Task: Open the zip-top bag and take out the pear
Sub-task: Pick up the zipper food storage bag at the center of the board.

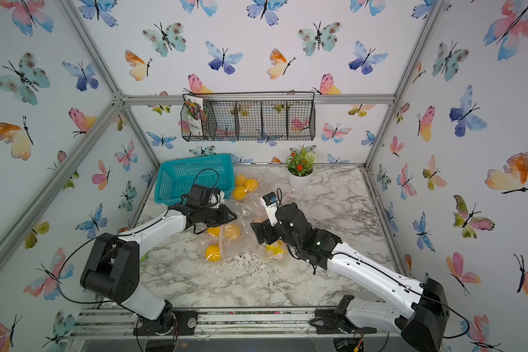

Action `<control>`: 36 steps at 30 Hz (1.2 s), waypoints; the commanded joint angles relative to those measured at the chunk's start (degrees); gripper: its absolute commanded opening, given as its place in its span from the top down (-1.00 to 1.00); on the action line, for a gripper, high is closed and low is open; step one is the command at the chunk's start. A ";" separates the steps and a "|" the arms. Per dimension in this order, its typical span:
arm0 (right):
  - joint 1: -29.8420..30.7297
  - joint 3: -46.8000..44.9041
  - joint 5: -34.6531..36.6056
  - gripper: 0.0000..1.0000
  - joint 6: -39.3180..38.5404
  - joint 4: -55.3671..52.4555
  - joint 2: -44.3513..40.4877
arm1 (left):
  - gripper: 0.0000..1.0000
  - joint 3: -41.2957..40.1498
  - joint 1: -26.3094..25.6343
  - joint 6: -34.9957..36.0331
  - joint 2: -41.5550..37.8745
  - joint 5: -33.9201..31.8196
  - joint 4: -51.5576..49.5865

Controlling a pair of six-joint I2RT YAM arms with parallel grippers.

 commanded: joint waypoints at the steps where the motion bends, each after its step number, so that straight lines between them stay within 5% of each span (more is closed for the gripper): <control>1: -0.62 1.56 2.34 -0.82 -0.13 -2.01 -0.87 | 0.73 5.49 -1.24 6.32 -1.55 -1.55 -3.96; 3: -1.75 1.60 0.75 -0.97 -0.19 -0.80 -1.74 | 0.82 8.04 -1.83 9.73 -2.79 -0.76 -5.38; 10: -8.95 3.26 -8.43 -1.00 -5.41 3.24 -2.66 | 0.97 19.48 -3.52 23.68 -4.73 8.46 -13.85; 13: -12.36 4.78 -13.34 -0.79 -9.07 4.33 -2.44 | 1.00 25.40 -6.39 32.11 -4.77 6.04 -21.88; 19: -26.34 5.54 -39.85 -0.60 -10.23 9.36 -1.15 | 1.00 26.36 -9.36 44.30 -9.67 6.51 -27.70; 27: -27.26 1.15 -61.37 -0.50 -16.29 23.88 -1.33 | 1.00 17.96 -12.01 59.61 -22.74 9.43 -24.95; 32: -26.98 2.67 -73.58 -0.34 -20.69 26.93 2.66 | 1.00 15.43 -12.15 63.33 -25.75 12.40 -25.37; 36: -24.43 5.16 -77.07 -0.41 -22.07 26.66 5.85 | 1.00 14.27 -12.23 64.07 -26.42 12.44 -25.17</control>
